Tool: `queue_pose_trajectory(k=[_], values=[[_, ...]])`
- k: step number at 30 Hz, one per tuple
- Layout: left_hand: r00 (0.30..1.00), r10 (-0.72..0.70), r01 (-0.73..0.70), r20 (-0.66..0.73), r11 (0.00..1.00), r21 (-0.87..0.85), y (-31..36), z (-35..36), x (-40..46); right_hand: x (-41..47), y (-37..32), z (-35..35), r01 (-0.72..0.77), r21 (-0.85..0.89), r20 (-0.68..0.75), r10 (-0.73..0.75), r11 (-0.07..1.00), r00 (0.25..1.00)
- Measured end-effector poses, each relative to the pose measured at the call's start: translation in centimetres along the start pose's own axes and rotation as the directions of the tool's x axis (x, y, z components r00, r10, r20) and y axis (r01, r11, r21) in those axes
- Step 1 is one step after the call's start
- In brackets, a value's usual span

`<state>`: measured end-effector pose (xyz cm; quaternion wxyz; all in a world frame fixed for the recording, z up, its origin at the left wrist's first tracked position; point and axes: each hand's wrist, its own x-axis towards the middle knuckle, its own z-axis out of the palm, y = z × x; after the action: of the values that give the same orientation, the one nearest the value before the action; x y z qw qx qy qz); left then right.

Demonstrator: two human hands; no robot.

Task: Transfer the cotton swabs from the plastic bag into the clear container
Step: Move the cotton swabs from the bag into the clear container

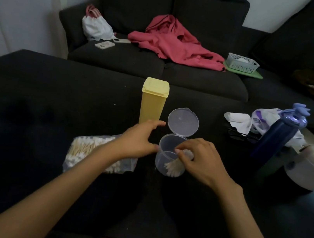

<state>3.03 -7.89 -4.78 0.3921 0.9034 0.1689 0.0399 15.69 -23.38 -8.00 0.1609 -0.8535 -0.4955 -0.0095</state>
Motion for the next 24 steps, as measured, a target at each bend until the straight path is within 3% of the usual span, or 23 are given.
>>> queue_pose_trajectory(k=[3, 6, 9, 12, 14, 17, 21, 24], values=[[0.978, -0.037, 0.037, -0.206, 0.999, -0.007, -2.4, -2.4, -2.8, -0.1, -0.6, -1.0, -0.022, -0.004, -0.037, 0.022, 1.0, 0.999], [0.916, -0.078, 0.129, -0.394, 0.986, 0.104, -6.0, -2.8, -5.8, -0.1, -2.9, -1.3, -0.015, 0.002, -0.134, 0.015, 1.0, 0.991], [0.911, -0.05, 0.153, -0.409, 0.962, 0.225, -8.9, -2.1, -7.1, -0.1, -7.0, -0.1, -0.019, 0.179, -0.156, 0.047, 0.984, 0.987], [0.946, -0.042, 0.139, -0.321, 0.948, 0.285, -10.4, -2.0, -7.4, 0.4, -10.6, 2.2, -0.126, 0.347, 0.057, 0.113, 0.929, 0.992], [0.963, -0.049, 0.13, -0.265, 0.945, 0.3, -11.0, -2.1, -7.4, 1.0, -11.7, 3.8, -0.251, 0.397, 0.241, 0.164, 0.883, 0.957], [0.972, -0.069, 0.132, -0.223, 0.95, 0.283, -11.5, -2.2, -7.7, 1.8, -11.9, 4.7, -0.375, 0.475, 0.359, 0.214, 0.796, 0.909], [0.979, -0.093, 0.136, -0.183, 0.962, 0.237, -12.1, -3.0, -7.8, 2.3, -10.8, 2.2, -0.547, 0.71, 0.566, 0.102, 0.444, 0.818], [0.987, -0.106, 0.131, -0.119, 0.965, 0.226, -12.3, -3.4, -7.8, 2.4, -10.1, 1.8, -0.639, 0.66, 0.668, 0.079, 0.395, 0.74]])
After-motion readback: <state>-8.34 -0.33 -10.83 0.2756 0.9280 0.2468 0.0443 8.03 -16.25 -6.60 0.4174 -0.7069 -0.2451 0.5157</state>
